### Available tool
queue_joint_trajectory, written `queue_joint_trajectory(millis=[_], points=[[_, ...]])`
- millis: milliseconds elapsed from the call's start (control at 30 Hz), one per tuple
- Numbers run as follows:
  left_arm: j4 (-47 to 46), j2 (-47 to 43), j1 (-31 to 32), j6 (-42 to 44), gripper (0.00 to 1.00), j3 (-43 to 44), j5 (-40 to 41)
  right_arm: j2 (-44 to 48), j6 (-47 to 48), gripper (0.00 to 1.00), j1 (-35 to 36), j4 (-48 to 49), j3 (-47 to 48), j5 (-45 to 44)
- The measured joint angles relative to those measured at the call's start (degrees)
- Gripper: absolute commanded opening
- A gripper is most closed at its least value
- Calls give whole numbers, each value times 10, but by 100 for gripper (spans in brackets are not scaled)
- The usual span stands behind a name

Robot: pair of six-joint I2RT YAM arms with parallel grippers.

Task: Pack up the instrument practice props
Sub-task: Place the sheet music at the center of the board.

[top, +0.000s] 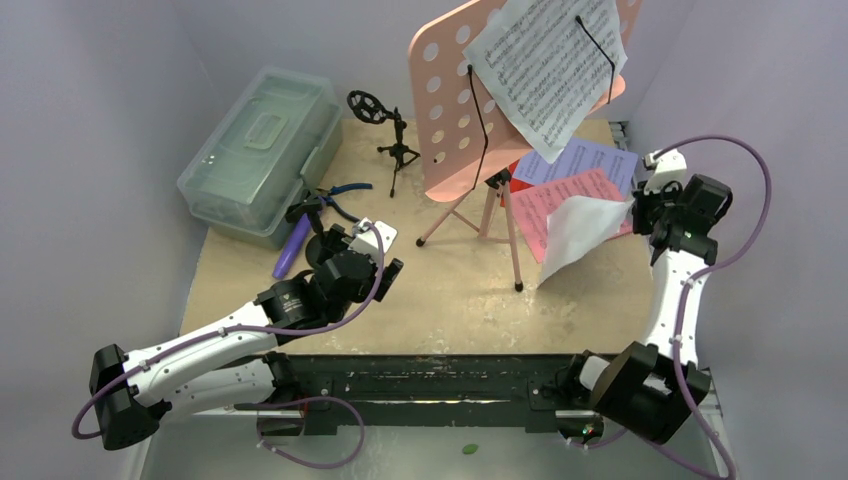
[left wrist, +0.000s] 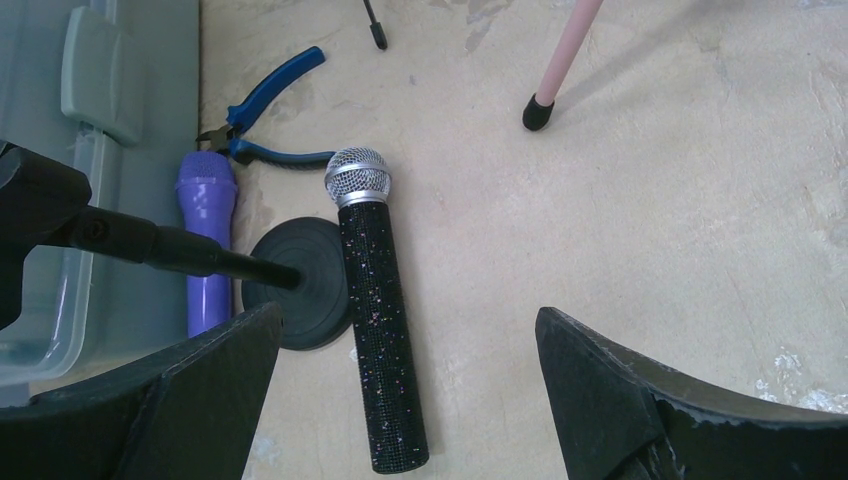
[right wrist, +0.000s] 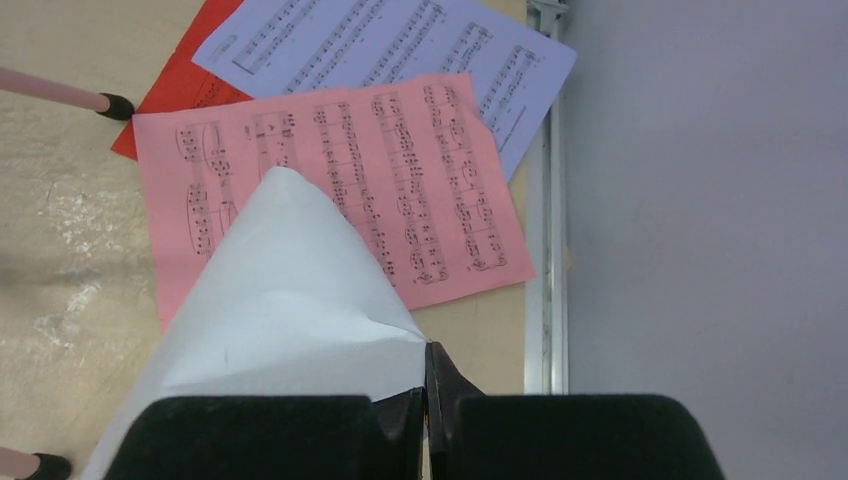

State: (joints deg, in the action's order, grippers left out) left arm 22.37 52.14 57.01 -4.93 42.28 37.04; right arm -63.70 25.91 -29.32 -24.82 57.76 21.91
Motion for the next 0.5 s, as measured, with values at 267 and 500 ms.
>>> queue_joint_trajectory(millis=[267, 500], points=[[0, 0, 0, 0, 97, 0, -4, -115, -35, 0, 0, -7, 31, -30], [0, 0, 0, 0, 97, 0, -6, -177, -67, 0, 0, -33, 81, -30]])
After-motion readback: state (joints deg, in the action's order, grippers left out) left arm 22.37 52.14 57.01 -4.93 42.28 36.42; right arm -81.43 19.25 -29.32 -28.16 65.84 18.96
